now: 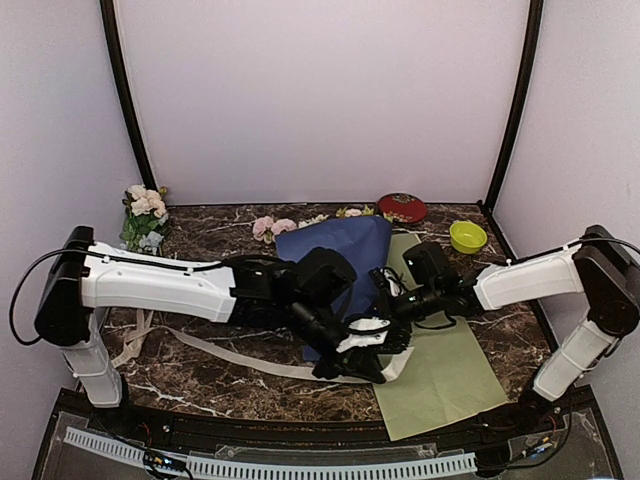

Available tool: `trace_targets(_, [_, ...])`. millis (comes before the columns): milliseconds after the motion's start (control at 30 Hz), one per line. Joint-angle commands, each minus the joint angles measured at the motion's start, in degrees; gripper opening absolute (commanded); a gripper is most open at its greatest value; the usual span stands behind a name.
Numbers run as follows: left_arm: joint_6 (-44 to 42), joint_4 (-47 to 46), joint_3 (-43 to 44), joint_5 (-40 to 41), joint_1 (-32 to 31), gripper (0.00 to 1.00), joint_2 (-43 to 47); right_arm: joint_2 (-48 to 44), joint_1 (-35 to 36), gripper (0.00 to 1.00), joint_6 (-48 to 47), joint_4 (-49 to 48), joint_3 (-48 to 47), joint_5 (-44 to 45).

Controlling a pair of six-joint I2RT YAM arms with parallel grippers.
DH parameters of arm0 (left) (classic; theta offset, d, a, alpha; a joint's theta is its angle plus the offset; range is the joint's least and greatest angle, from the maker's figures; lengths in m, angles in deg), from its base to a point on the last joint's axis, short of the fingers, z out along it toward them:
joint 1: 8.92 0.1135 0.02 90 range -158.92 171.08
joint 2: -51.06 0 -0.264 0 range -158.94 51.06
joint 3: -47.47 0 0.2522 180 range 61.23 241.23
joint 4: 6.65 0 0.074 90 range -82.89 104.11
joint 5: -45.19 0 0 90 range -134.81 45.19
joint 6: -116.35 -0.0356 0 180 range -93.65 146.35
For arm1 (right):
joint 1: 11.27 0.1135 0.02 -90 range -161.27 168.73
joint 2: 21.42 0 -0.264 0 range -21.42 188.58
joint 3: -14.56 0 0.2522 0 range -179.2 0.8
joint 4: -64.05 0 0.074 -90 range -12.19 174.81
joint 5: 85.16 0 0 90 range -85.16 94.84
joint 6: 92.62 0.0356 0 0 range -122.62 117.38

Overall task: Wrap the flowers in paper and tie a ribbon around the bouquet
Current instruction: Place the ribbon at the corner of the board.

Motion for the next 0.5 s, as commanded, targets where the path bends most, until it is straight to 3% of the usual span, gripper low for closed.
trace_targets(0, [-15.0, 5.7, 11.5, 4.3, -2.4, 0.00, -8.0, -4.0, 0.2, 0.00, -3.6, 2.6, -3.3, -0.2])
trace_targets(200, [-22.2, -8.5, 8.7, 11.1, -2.6, 0.00, -9.4, -4.7, 0.3, 0.00, -8.0, 7.4, -5.8, -2.2])
trace_targets(367, [-21.9, -28.6, 1.1, 31.4, -2.5, 0.00, -9.7, -4.8, 0.2, 0.00, -8.9, 8.5, -5.8, -2.2])
trace_targets(467, [-24.2, -37.8, -2.5, 33.7, -2.5, 0.00, -8.3, -4.1, 0.2, 0.00, -9.5, 8.9, -6.1, -2.6])
